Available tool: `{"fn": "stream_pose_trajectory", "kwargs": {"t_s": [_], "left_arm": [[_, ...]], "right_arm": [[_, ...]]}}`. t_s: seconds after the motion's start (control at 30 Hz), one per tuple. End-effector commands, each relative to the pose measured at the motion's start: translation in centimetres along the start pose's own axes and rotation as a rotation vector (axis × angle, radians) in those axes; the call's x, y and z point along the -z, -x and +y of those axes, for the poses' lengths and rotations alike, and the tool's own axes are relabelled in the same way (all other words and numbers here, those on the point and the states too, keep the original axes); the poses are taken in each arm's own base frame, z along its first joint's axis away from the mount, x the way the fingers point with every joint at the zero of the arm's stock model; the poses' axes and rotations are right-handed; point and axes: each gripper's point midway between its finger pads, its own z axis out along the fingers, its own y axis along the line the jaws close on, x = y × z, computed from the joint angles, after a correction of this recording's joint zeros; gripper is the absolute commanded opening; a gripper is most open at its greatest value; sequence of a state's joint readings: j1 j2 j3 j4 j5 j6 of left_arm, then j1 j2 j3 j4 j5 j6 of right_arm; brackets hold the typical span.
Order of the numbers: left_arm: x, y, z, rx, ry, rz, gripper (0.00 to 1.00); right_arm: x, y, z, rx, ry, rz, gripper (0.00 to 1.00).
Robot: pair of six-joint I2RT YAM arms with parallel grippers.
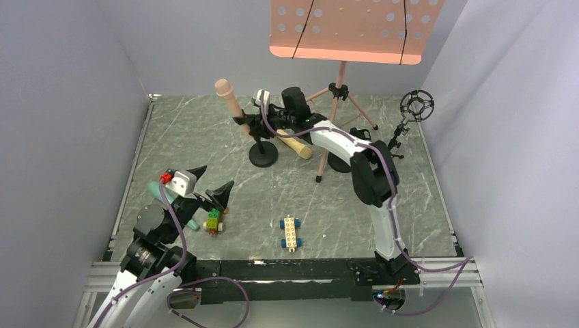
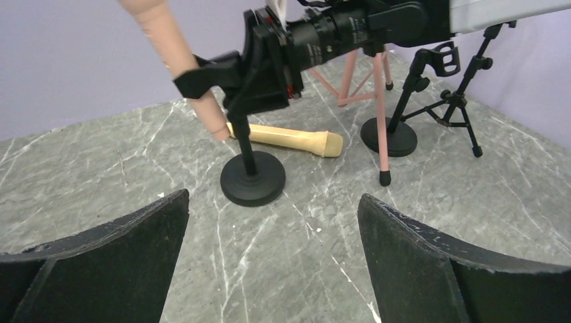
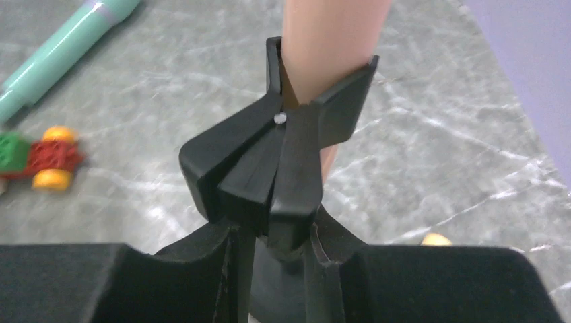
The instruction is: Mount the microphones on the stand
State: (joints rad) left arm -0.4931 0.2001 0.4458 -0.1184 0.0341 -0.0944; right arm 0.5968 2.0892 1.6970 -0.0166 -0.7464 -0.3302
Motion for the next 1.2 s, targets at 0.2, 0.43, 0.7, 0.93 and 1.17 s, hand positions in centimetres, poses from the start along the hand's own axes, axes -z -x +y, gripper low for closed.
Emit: {"fn": "stream_pose_trajectory", "kwargs": {"t_s": [0.2,0.43,0.7,0.93,1.17], "left_arm": [[-0.6,-1.2,2.0,-0.082,0.087,0.06,0.99],[-0.8,-2.2,2.7,-0.157,0.105,0.067,0.99],[-0.8,-2.9,2.8,-0.161,0.108,0.082,0.99],[-0.8,-2.5,2.7,-0.147,0.107,0.082,0.99],[-0.4,-2.2,2.8,-0.131,0.118,0.068,0.99]], "right_arm": [[-5.1,8.5,-9.4,0.105,-0.25,-0.247,0.03],[-6.9,9.3,-11.0,0.11,-0.325,-0.347,0.04],[-6.5,12.5,-11.5,0.116,-0.359,-0.486,0.03],[-6.8,12.9,-11.3,0.099,-0.366,-0.553,0.04],[-7.8,9.2,-11.3,0.042,-0.345,-0.482,0.18]]}}
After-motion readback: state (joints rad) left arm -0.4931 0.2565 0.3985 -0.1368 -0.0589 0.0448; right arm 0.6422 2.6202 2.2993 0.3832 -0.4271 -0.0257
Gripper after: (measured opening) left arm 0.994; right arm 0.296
